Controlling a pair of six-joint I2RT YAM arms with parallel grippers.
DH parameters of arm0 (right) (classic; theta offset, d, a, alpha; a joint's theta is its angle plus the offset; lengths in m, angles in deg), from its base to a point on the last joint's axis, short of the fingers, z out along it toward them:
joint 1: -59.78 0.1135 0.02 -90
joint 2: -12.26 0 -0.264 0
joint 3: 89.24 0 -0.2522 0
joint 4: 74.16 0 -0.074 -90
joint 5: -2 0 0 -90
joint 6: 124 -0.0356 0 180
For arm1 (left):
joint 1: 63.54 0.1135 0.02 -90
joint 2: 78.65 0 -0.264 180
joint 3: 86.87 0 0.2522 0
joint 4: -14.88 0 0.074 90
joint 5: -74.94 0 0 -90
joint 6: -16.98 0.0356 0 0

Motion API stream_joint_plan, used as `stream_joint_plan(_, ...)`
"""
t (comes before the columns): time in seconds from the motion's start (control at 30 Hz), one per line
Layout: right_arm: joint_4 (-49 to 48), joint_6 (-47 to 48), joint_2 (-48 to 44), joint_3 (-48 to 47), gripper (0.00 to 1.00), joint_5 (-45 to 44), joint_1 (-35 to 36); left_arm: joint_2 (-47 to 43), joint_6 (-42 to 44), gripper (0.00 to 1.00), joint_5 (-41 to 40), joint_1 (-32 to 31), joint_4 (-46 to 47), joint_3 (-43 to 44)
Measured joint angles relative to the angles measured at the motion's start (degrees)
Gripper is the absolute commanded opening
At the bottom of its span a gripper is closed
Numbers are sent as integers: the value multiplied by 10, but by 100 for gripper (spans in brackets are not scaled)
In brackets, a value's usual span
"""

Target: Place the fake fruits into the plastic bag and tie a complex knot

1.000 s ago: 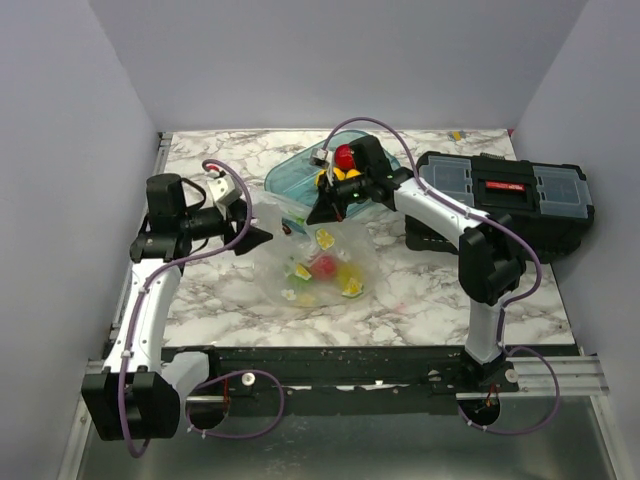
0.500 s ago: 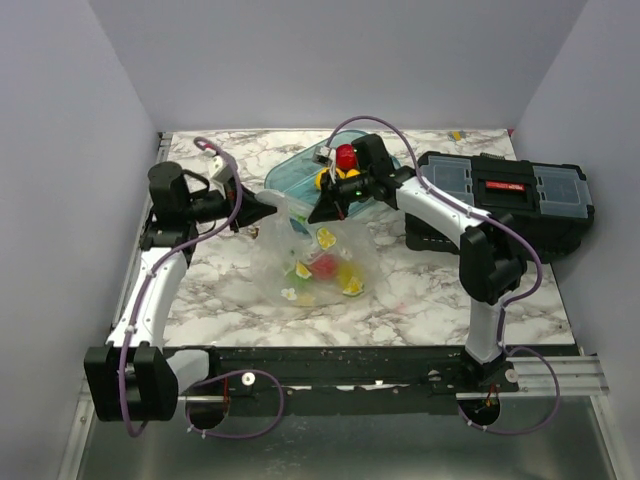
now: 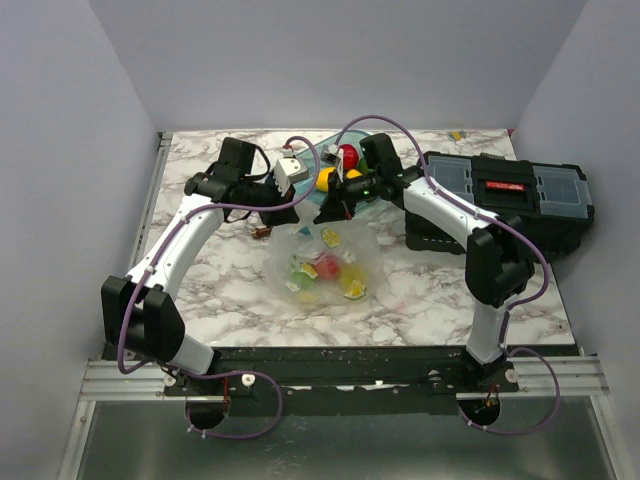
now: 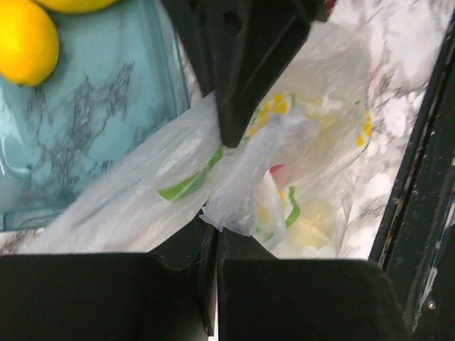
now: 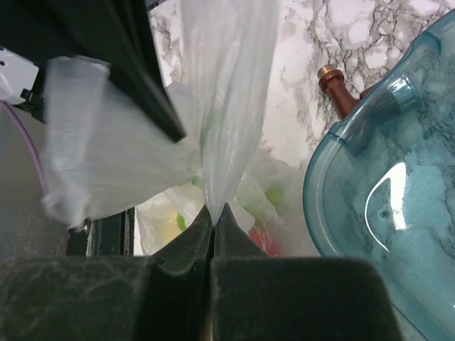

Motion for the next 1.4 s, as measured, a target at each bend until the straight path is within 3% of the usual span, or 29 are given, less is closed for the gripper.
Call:
stream_joint_plan(0.07,0,0,-6,3,2,1,0,13,10,0,-29,-4,-22,11)
stream_joint_plan(0.33,0,-1,-16,4,52,21,-1,22,23,0,-92,-17,-50,20)
stream_joint_plan(0.4,0,-2,-16,4,59,29,-1,23,23,0,-97,-27,-50,20)
stream_joint_plan(0.7,-3,-5,-16,5,78,35,-1,53,18,0,-122,-54,-50,39)
stream_joint_plan(0.8,-4,-5,-16,5,80,36,-1,63,12,0,-128,-57,-49,42)
stream_joint_plan(0.9,-4,-5,-16,5,76,36,-1,66,9,0,-133,-57,-49,42)
stream_joint_plan(1.1,-22,-13,-16,15,59,28,-1,66,3,0,-132,-60,-49,43)
stream_joint_plan(1.23,-36,-25,-16,16,29,19,-1,69,1,0,-132,-68,-50,56)
stream_joint_plan(1.3,-41,-28,-16,16,7,14,-1,70,1,13,-131,-72,-50,60)
stream_joint_plan(1.33,-43,-26,-16,16,1,10,-1,70,1,22,-131,-73,-51,61)
stream_joint_plan(1.4,-44,-24,-16,18,1,2,-1,70,1,39,-130,-71,-52,61)
